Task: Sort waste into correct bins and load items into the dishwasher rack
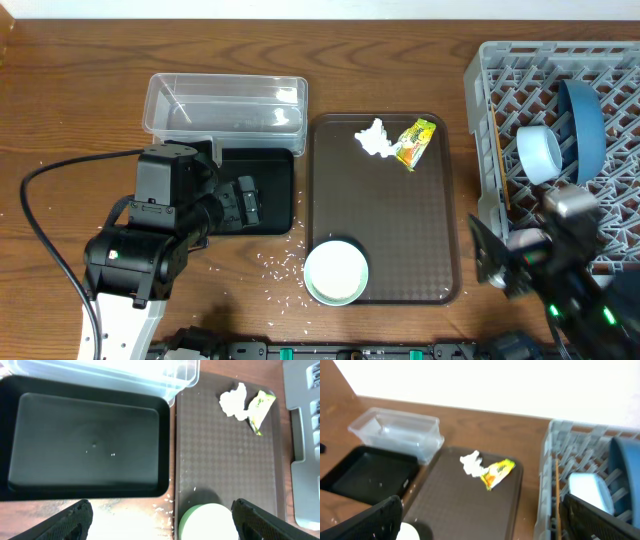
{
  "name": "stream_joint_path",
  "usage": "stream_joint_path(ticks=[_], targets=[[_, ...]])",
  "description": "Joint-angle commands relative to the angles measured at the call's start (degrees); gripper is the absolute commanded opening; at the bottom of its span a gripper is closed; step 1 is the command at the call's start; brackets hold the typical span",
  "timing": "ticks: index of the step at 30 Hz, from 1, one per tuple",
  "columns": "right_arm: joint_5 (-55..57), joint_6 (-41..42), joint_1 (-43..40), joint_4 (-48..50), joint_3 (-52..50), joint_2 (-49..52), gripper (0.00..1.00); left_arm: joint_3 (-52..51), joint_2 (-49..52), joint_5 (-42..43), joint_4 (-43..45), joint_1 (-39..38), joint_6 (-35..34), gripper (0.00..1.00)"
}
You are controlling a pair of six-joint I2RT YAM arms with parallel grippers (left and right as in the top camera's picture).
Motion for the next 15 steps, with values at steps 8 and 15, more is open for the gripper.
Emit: stream_joint_path(ticks=[8,15], targets=[[2.6,-1.0,0.5,-1.7,0.5,-5.2,0.99,0.5,0.0,0.7,-1.1,0.2,1.0,0.91],[2.6,-1.0,0.5,-2.9,0.5,-5.2,0.99,0.5,0.3,5.6,-1.4,-2.3,1.8,0.86]])
